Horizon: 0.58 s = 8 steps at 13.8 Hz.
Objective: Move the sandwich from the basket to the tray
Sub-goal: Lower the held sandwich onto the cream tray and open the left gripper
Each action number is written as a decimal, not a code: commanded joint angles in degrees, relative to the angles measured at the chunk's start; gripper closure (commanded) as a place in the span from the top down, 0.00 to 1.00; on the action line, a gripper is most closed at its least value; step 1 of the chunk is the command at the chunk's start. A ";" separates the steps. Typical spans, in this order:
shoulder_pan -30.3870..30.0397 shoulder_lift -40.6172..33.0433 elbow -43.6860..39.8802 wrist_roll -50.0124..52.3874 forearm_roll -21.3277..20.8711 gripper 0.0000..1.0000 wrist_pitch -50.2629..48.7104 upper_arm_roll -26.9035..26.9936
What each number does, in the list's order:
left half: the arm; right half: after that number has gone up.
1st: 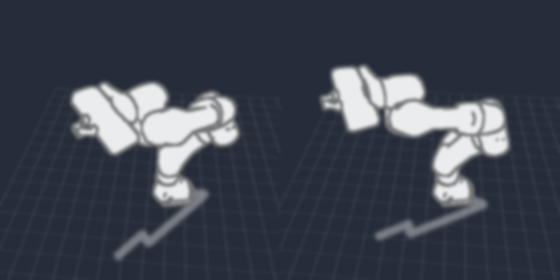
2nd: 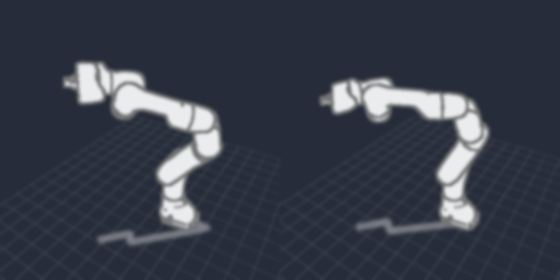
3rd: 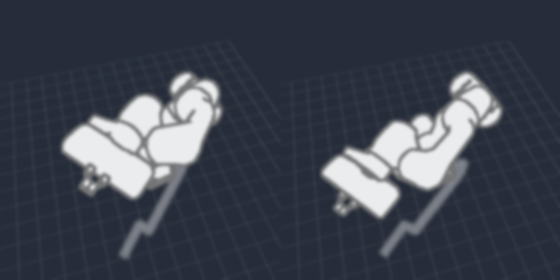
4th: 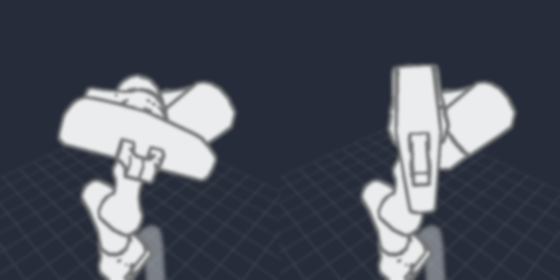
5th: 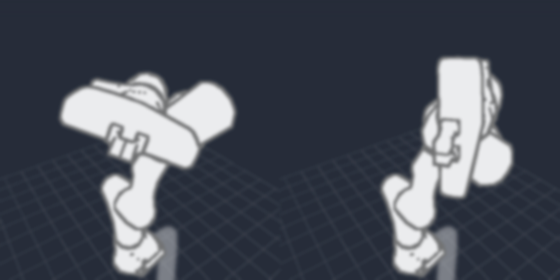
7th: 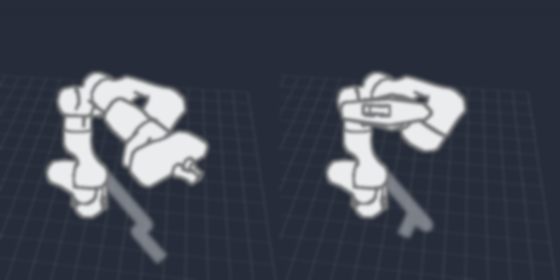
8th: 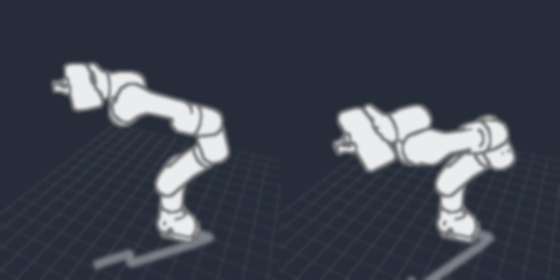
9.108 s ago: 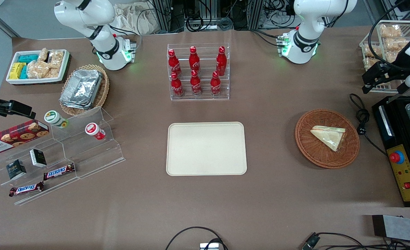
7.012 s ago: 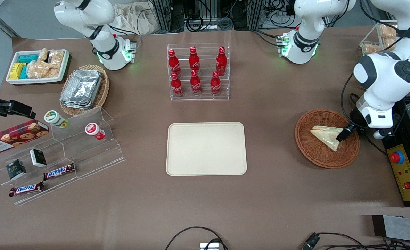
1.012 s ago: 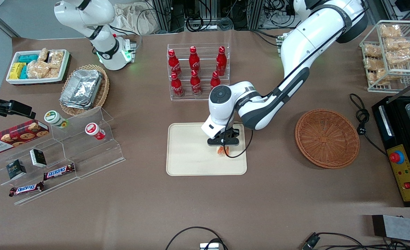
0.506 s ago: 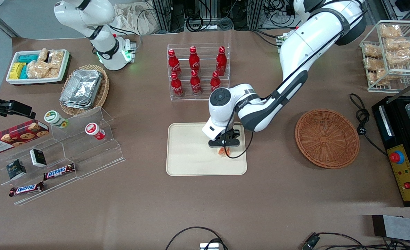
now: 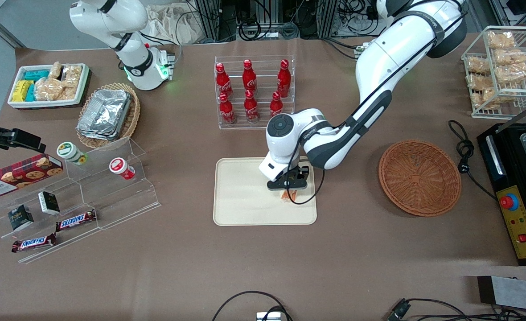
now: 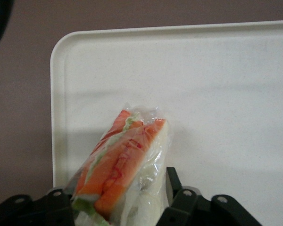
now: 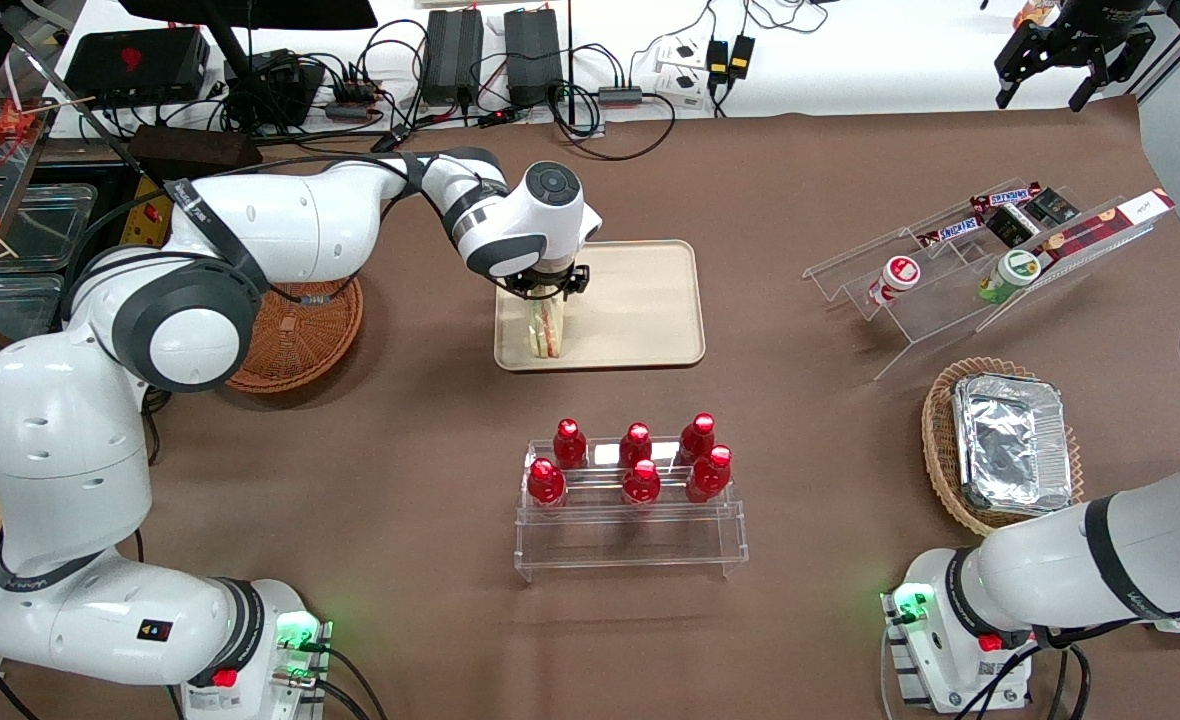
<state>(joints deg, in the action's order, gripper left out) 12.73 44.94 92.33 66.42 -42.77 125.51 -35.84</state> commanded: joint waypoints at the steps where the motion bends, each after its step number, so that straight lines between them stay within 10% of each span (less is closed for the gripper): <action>1: 1.07 0.50 -3.29 1.07 -1.09 1.00 -1.05 0.51; 8: 0.54 -2.31 -4.52 0.81 0.05 1.00 -4.56 0.42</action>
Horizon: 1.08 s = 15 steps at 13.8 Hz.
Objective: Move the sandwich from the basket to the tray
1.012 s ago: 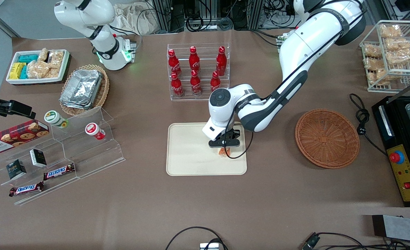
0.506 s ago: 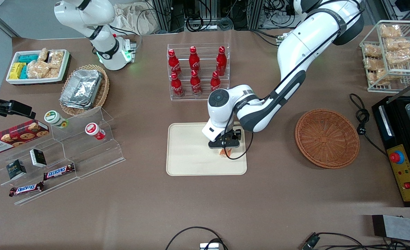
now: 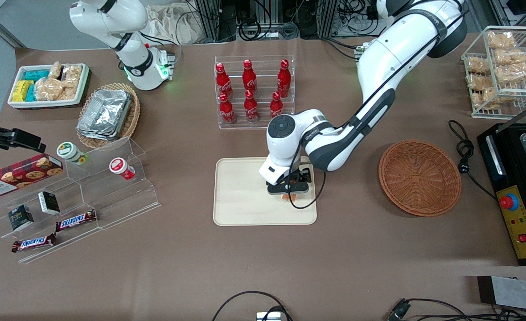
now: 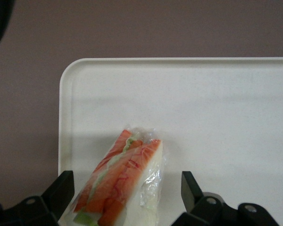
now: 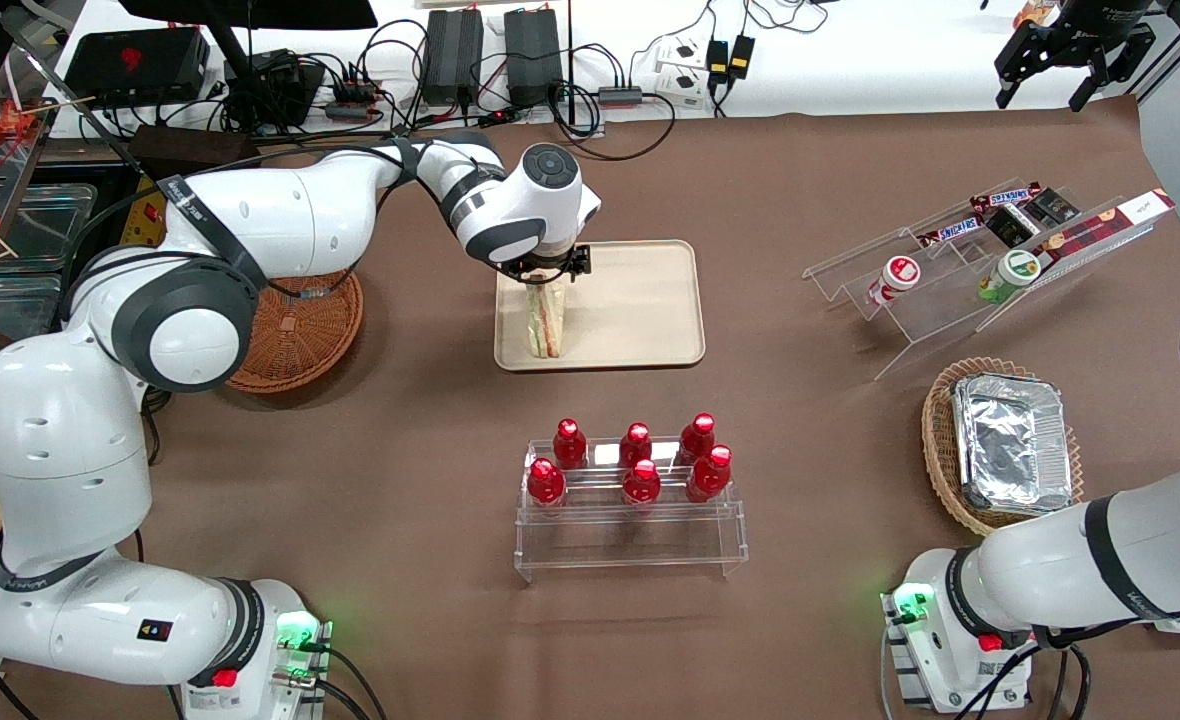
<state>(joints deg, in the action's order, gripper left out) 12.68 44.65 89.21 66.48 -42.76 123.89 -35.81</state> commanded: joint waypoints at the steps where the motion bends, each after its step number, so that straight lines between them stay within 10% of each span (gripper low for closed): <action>1: 0.59 -2.46 -2.36 1.10 0.05 1.00 -4.60 0.31; 7: -1.60 -3.60 -14.84 0.32 2.06 1.00 -20.52 0.04; 15: -16.54 -14.50 -16.44 -21.38 18.40 1.00 -27.38 0.22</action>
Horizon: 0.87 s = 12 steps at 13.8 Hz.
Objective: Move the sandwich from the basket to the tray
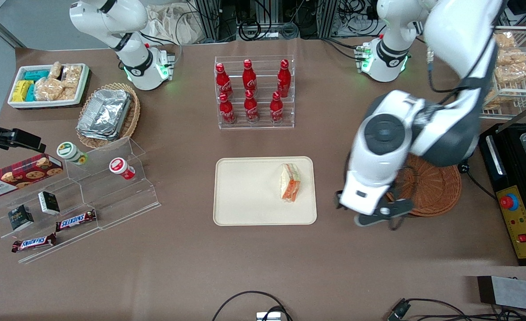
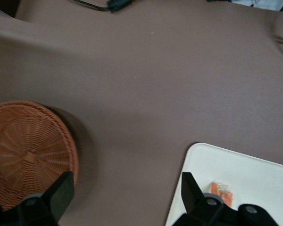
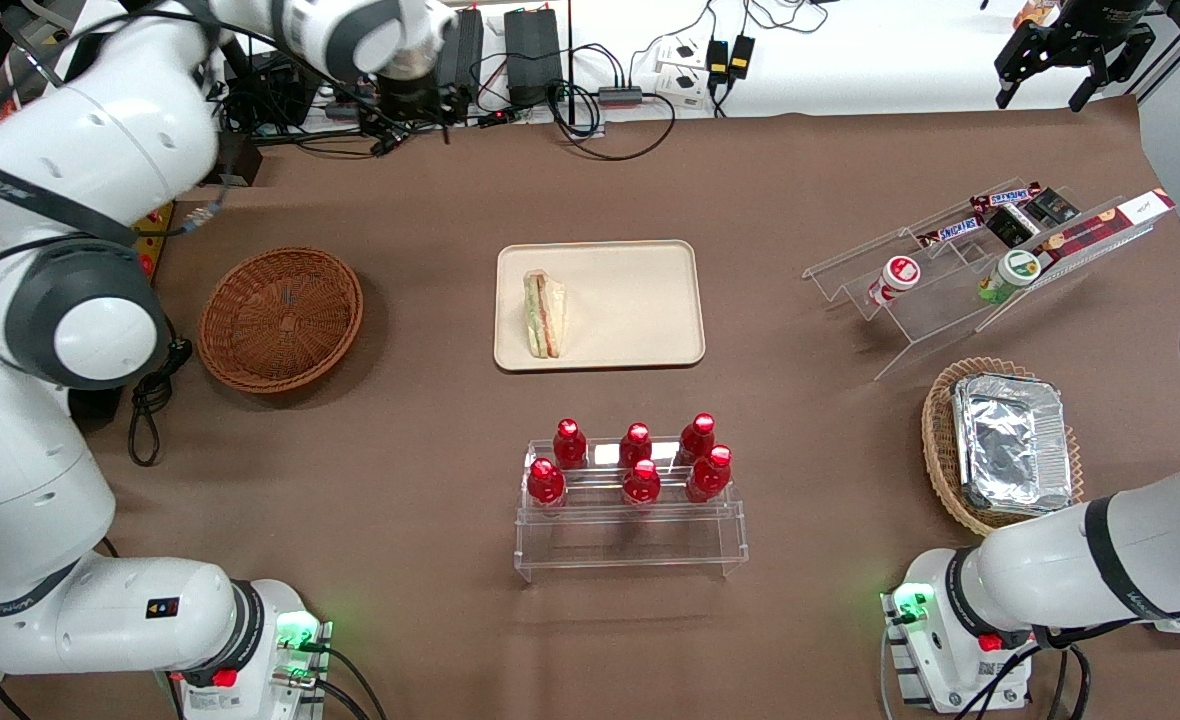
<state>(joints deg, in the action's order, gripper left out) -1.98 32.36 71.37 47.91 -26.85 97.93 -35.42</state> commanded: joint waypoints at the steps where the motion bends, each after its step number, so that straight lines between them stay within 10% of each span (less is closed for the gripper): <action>1: -2.76 -2.74 1.66 -3.51 3.12 1.00 -1.78 -0.09; 7: -9.70 -9.49 2.89 -19.83 9.25 1.00 -5.73 1.31; 12: -5.68 -18.20 7.29 -37.07 19.19 1.00 -5.91 16.42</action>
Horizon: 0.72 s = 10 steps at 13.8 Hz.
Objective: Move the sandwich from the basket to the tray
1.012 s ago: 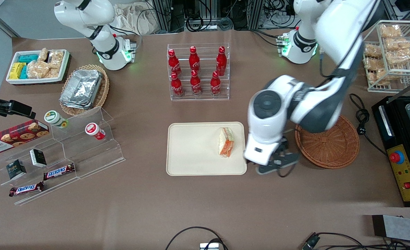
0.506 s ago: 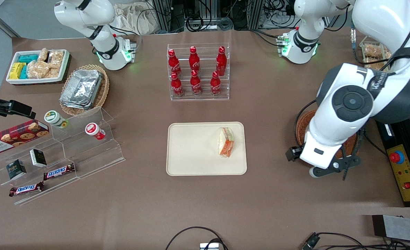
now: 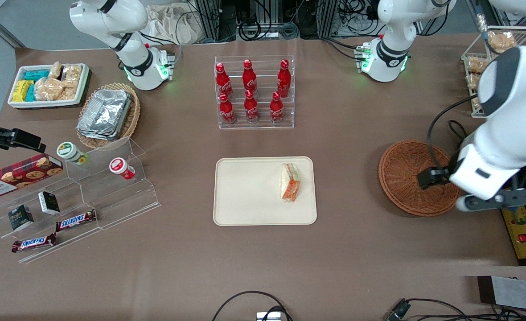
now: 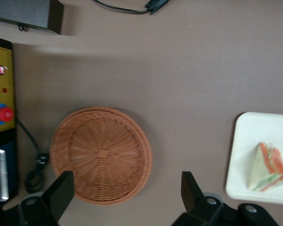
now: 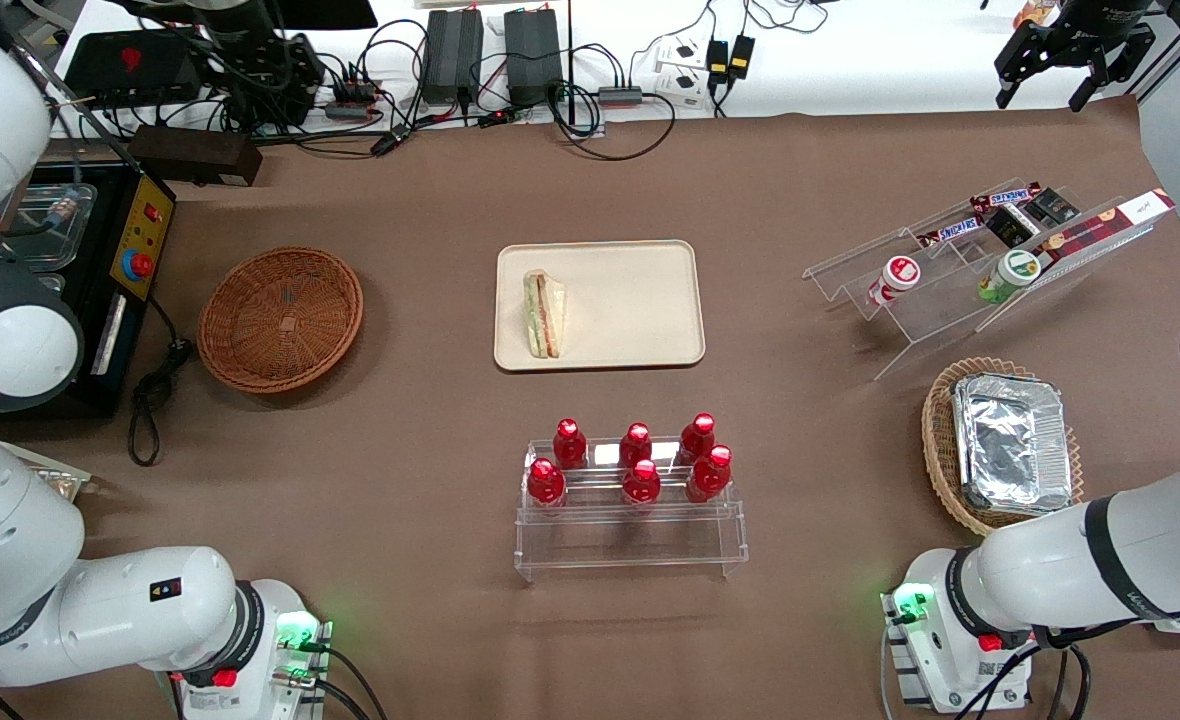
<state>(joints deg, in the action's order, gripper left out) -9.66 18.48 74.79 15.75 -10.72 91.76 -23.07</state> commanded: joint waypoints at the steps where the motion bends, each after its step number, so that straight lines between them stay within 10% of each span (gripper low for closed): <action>1: 2.89 -6.07 5.35 -6.77 4.12 1.00 0.43 6.61; 10: 12.65 -22.25 18.54 -10.04 6.23 1.00 0.70 20.60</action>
<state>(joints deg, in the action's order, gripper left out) 0.26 0.71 88.27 6.65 -5.75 91.84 -5.50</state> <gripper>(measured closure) 0.000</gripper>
